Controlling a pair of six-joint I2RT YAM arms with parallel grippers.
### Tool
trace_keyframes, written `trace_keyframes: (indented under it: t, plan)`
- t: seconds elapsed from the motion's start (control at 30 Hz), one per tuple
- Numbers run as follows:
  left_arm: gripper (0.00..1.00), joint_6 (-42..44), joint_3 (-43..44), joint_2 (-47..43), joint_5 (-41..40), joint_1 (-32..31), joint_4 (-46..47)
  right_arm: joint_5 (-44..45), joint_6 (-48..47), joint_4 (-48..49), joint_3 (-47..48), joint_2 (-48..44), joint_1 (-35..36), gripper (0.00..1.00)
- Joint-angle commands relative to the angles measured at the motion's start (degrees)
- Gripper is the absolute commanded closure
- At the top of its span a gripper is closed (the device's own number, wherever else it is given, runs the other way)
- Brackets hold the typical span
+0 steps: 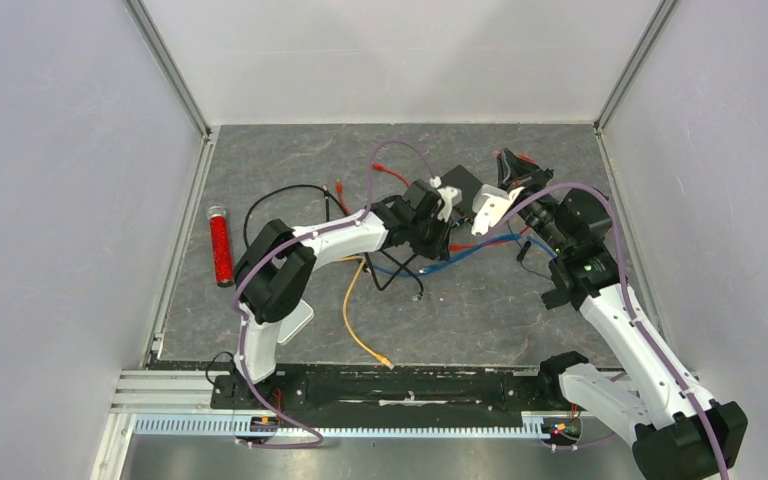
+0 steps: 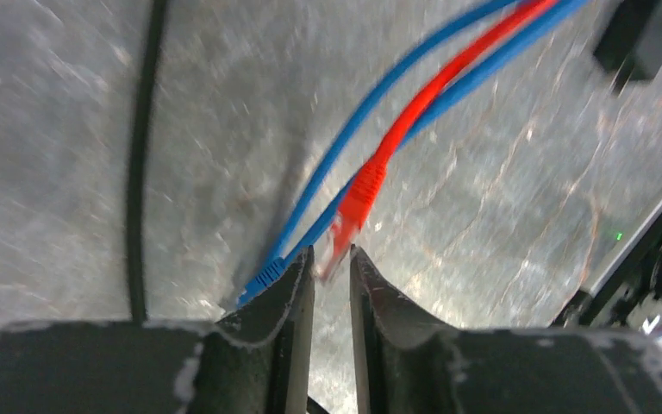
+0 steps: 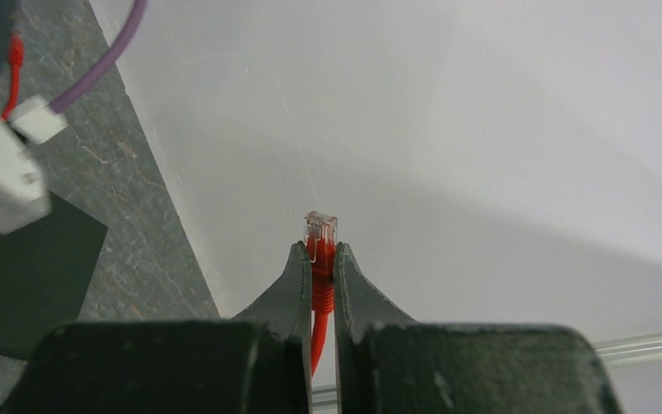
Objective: Insert the plug into the switch port
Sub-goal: Pick up the connector from the center of the board.
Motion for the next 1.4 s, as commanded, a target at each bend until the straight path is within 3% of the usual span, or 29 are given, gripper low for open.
trace_keyframes:
  t: [0.0, 0.13, 0.2, 0.47, 0.8, 0.9, 1.07, 1.37]
  plan:
    - [0.7, -0.18, -5.72, -4.67, 4.37, -1.9, 3.36, 1.72, -0.6, 0.41, 6.2, 1.22, -0.37, 1.0]
    - [0.48, 3.59, -10.86, -9.13, 2.04, -2.08, 7.03, 2.93, -0.38, -2.84, 6.23, 0.21, -0.55, 1.0]
    - [0.42, 5.52, -11.73, -9.38, 0.81, -2.25, 8.93, 2.57, 0.14, -2.85, 5.14, -0.84, -0.68, 1.0]
    - [0.38, 11.69, -11.43, -6.35, -0.2, -3.41, 12.44, 0.97, 1.3, -4.42, 5.71, -0.74, -0.73, 1.0]
    - [0.38, 12.26, -10.36, -1.29, -2.97, -6.04, 12.82, 1.3, 2.13, -4.99, 5.42, -1.27, -1.51, 1.0]
    - [0.48, 11.92, -10.4, -0.95, -4.66, -6.04, 13.03, 0.67, 2.68, -5.03, 5.11, -1.47, -1.93, 1.0]
    - [0.97, 11.38, -10.88, -5.32, -10.95, -6.04, 11.99, -0.17, 1.6, -7.59, 4.24, -2.83, -2.4, 1.0]
    - [0.98, 12.04, -8.77, -11.7, -14.99, -4.72, 9.08, 7.61, -8.25, -34.58, 10.53, -0.66, -2.48, 1.0]
